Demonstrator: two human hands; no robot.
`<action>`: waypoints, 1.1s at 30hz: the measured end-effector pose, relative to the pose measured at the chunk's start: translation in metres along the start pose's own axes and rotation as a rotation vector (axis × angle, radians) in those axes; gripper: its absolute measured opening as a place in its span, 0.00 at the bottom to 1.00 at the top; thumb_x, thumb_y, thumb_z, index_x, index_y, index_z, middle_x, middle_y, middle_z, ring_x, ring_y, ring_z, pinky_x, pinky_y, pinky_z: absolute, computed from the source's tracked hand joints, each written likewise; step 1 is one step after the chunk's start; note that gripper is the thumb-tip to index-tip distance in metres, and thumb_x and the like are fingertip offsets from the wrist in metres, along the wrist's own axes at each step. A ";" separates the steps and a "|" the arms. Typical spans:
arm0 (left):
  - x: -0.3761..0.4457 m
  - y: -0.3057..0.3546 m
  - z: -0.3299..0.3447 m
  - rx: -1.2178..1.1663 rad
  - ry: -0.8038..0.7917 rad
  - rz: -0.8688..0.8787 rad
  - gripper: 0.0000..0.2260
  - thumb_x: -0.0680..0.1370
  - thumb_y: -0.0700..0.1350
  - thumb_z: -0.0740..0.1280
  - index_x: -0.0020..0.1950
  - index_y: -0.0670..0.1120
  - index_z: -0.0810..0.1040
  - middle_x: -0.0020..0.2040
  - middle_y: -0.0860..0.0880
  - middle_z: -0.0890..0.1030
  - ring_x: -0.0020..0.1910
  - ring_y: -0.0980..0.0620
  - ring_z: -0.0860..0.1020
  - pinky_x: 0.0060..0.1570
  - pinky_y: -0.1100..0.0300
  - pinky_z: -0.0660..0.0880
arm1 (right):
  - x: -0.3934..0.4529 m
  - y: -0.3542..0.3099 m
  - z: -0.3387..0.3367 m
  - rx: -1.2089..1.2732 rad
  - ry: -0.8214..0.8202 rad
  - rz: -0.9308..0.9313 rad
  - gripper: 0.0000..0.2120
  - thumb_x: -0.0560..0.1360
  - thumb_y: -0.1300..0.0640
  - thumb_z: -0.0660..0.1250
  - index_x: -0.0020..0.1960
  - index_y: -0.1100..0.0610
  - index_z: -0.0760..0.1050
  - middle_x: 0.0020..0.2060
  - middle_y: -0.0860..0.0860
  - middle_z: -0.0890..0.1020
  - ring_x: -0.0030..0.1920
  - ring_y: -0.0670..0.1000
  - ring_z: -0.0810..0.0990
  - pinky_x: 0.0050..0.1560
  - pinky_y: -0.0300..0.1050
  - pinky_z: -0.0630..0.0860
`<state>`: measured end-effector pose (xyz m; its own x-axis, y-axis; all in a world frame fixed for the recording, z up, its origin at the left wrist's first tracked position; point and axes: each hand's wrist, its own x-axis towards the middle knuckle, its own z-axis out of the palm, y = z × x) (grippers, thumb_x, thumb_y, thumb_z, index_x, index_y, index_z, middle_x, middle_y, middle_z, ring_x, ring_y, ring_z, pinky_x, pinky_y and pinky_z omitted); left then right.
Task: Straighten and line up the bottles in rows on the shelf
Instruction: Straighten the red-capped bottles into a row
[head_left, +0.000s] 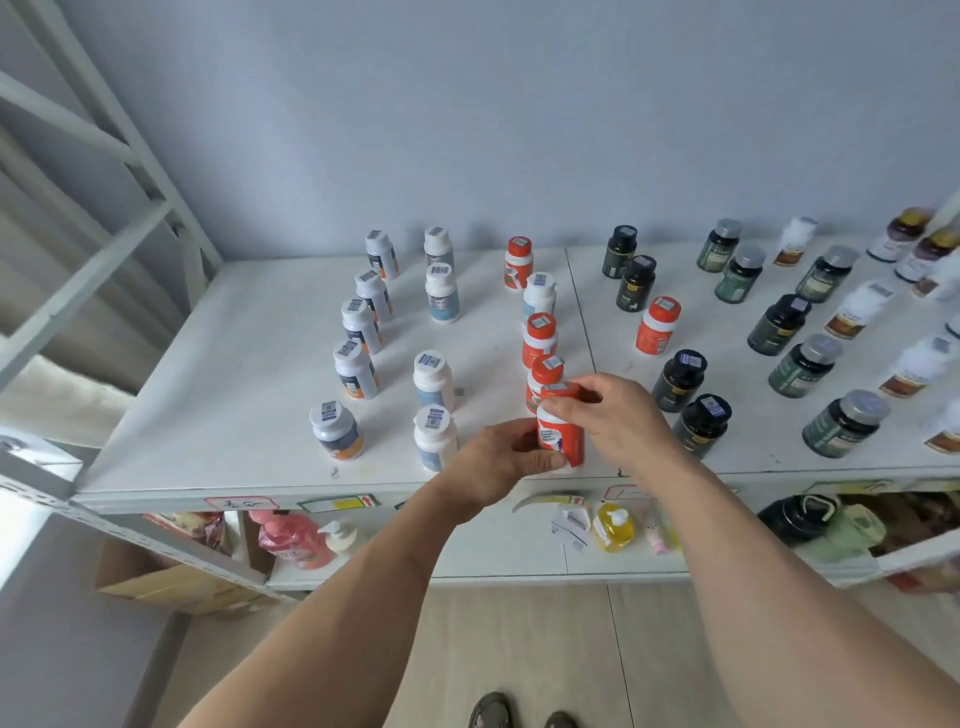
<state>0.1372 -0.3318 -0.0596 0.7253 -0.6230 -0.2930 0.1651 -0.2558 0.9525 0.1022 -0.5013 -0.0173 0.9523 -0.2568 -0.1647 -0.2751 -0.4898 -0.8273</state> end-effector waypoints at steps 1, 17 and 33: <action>0.000 0.003 -0.001 0.006 -0.007 -0.005 0.17 0.75 0.45 0.73 0.62 0.45 0.79 0.56 0.51 0.84 0.58 0.55 0.80 0.56 0.67 0.74 | 0.001 -0.001 -0.001 0.002 -0.002 0.001 0.21 0.74 0.43 0.71 0.63 0.52 0.78 0.54 0.47 0.83 0.51 0.47 0.81 0.45 0.38 0.74; 0.007 0.003 0.002 0.635 0.210 -0.005 0.25 0.75 0.53 0.71 0.70 0.49 0.72 0.65 0.50 0.78 0.62 0.51 0.76 0.57 0.63 0.70 | 0.006 0.028 0.004 0.008 -0.111 0.010 0.22 0.74 0.47 0.73 0.66 0.48 0.76 0.57 0.45 0.82 0.59 0.48 0.80 0.64 0.53 0.75; 0.003 0.004 -0.008 0.562 0.296 0.024 0.28 0.76 0.53 0.70 0.74 0.47 0.68 0.67 0.48 0.76 0.64 0.51 0.75 0.65 0.58 0.71 | 0.016 0.022 0.000 0.169 -0.071 0.013 0.18 0.73 0.48 0.74 0.61 0.46 0.76 0.59 0.43 0.81 0.63 0.45 0.77 0.67 0.50 0.72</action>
<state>0.1459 -0.3290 -0.0561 0.8917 -0.4233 -0.1603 -0.1713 -0.6433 0.7463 0.1118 -0.5162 -0.0388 0.9572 -0.2003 -0.2087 -0.2675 -0.3380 -0.9023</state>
